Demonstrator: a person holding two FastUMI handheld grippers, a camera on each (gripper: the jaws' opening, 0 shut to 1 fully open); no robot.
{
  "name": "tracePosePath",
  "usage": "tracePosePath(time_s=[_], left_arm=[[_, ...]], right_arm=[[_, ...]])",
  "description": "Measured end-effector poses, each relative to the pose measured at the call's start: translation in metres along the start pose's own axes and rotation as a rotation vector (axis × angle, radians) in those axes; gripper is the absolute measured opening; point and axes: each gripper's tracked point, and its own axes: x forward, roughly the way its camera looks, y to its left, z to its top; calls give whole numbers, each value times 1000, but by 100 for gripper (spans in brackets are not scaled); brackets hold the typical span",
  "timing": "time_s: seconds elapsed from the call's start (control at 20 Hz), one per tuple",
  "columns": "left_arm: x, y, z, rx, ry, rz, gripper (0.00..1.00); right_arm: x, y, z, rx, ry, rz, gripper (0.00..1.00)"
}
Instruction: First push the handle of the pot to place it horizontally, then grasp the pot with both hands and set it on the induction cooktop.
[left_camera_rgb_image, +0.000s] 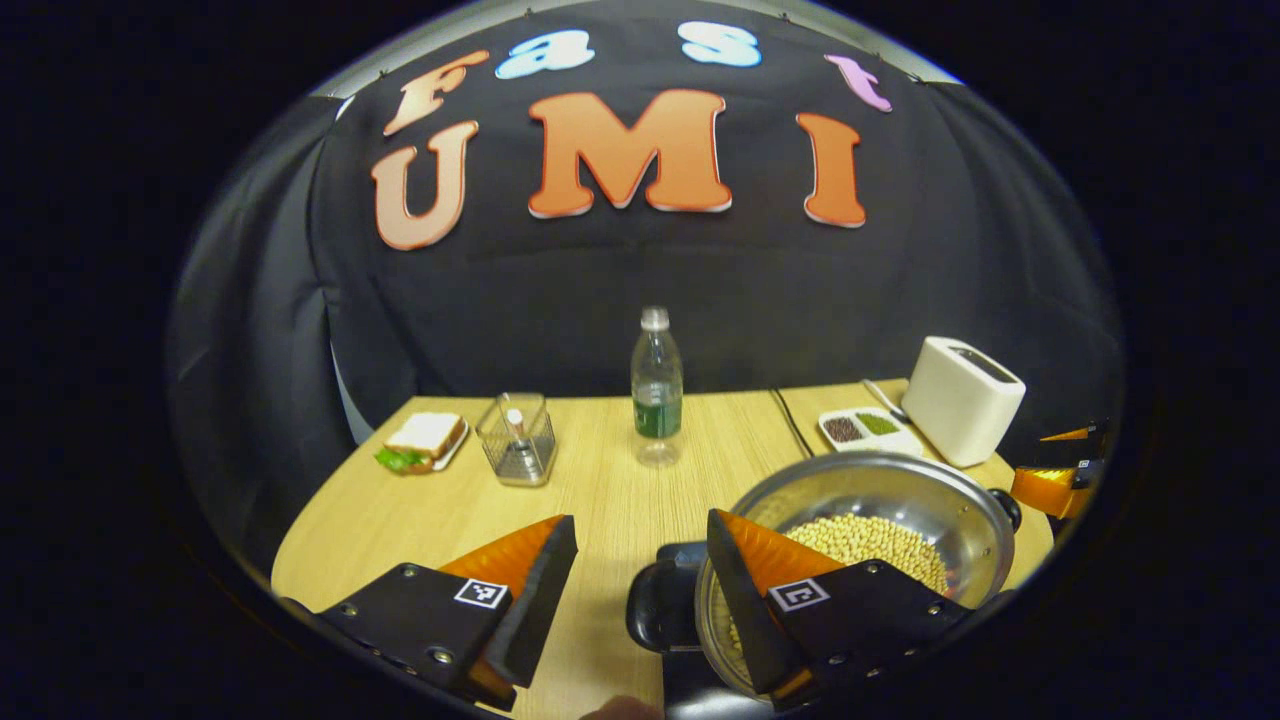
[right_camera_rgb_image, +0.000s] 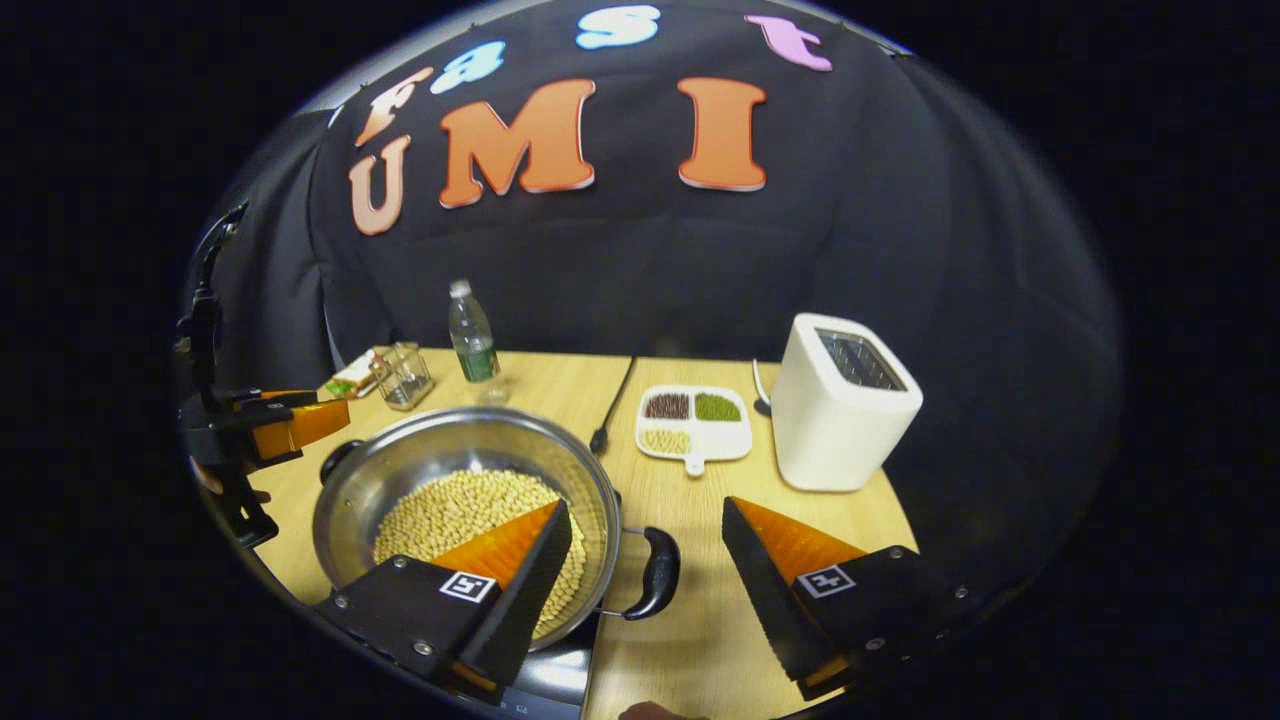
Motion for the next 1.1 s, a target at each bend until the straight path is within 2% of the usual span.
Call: tracePosePath(time_s=[0.25, 0.45, 0.5, 0.55, 0.6, 0.65, 0.7, 1.0, 1.05, 1.1], left_arm=[[-61, 9, 96, -67, -238, 10, 79], [-113, 26, 156, -116, -391, 11, 77], [-125, 30, 168, -119, -415, 13, 77], [-135, 36, 177, -126, -432, 19, 77], [-144, 42, 186, -134, -453, 24, 77], [-154, 47, 193, -139, -474, 30, 78], [-163, 55, 200, -145, -498, 42, 78], [-229, 88, 246, -158, -624, 84, 76], [-237, 92, 250, -160, -639, 91, 75], [-243, 95, 254, -159, -653, 96, 75]], right_arm=[[-80, 17, 87, -40, -269, 65, 94], [-141, 14, 136, -73, -415, 67, 93], [-150, 14, 144, -75, -445, 68, 93], [-160, 13, 152, -79, -470, 67, 98], [-168, 12, 159, -81, -495, 63, 93], [-175, 10, 165, -80, -516, 59, 98], [-183, 7, 171, -76, -538, 59, 93], [-219, 1, 202, -53, -667, 66, 93], [-224, 0, 205, -53, -685, 69, 89], [-228, -1, 209, -53, -700, 77, 93]])
